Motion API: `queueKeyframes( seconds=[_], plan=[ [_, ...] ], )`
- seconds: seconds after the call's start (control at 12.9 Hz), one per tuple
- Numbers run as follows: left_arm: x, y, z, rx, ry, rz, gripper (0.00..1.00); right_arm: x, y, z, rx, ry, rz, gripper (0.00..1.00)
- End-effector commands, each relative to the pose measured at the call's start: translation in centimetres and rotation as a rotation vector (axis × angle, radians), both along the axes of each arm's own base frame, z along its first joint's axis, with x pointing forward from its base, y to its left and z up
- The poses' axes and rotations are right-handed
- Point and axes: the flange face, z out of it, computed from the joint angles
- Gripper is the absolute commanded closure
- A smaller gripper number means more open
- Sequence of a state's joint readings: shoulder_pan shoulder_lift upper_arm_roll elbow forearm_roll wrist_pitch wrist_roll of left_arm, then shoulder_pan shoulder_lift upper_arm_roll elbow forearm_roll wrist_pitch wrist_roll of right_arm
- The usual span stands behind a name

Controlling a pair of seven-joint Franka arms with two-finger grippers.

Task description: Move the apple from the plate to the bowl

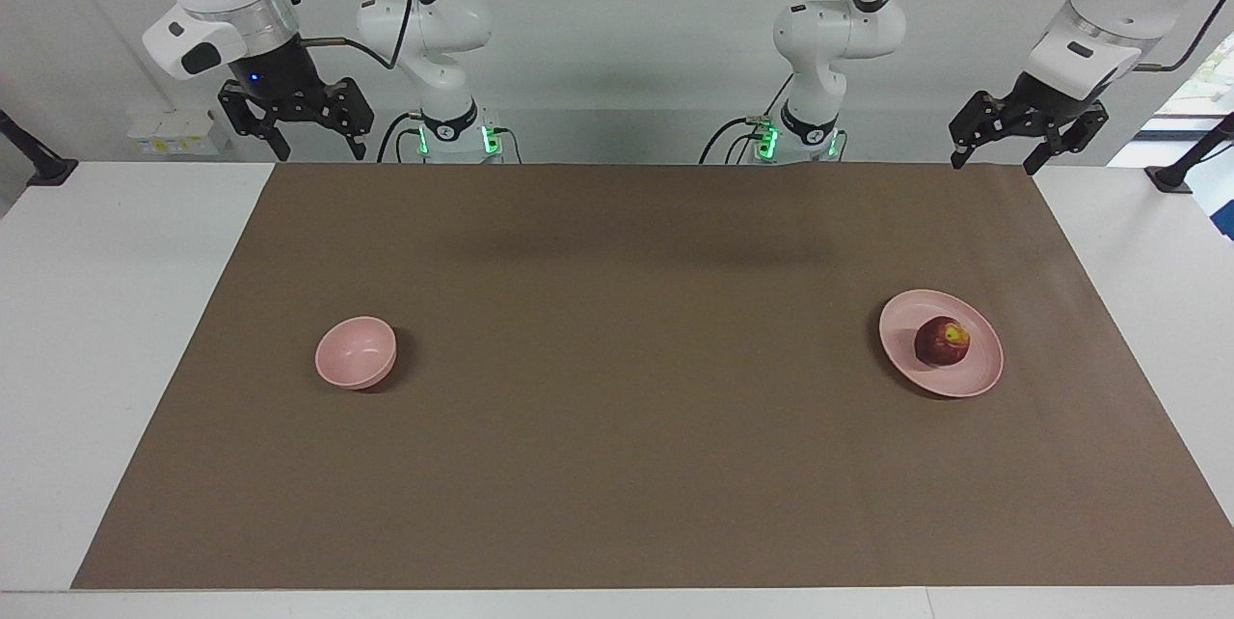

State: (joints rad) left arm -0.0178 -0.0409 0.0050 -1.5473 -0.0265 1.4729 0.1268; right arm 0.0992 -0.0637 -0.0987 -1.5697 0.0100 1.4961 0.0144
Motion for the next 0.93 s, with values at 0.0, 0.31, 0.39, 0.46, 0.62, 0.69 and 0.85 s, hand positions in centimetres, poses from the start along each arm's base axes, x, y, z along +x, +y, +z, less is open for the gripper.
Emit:
queueKeyframes(
  seconds=[0.0, 0.31, 0.39, 0.46, 0.62, 0.69, 0.85],
  plan=[
    [-0.2, -0.2, 0.3, 0.014, 0.009, -0.004, 0.0, -0.4, -0.3, 0.2, 0.005, -0.012, 0.011, 0.0],
    [-0.3, 0.1, 0.3, 0.013, 0.013, 0.014, 0.0, -0.4, -0.3, 0.2, 0.005, -0.012, 0.011, 0.0],
    [-0.1, -0.3, 0.2, 0.007, 0.007, 0.011, 0.0, -0.4, -0.2, 0.2, 0.005, -0.012, 0.012, 0.0],
    [-0.1, -0.6, 0.3, 0.004, 0.001, 0.005, 0.0, -0.4, -0.3, 0.2, 0.005, -0.01, 0.011, 0.0],
    [-0.1, -1.1, 0.3, 0.004, 0.0, -0.008, 0.0, -0.4, -0.3, 0.2, 0.005, -0.012, 0.011, 0.0],
    [-0.1, -0.8, 0.3, 0.004, 0.003, -0.005, 0.0, -0.4, -0.3, 0.2, 0.005, -0.012, 0.011, 0.0],
    [-0.4, -0.9, -0.1, 0.003, 0.014, -0.006, 0.0, -0.4, -0.3, 0.2, 0.005, -0.012, 0.011, 0.0]
  ],
)
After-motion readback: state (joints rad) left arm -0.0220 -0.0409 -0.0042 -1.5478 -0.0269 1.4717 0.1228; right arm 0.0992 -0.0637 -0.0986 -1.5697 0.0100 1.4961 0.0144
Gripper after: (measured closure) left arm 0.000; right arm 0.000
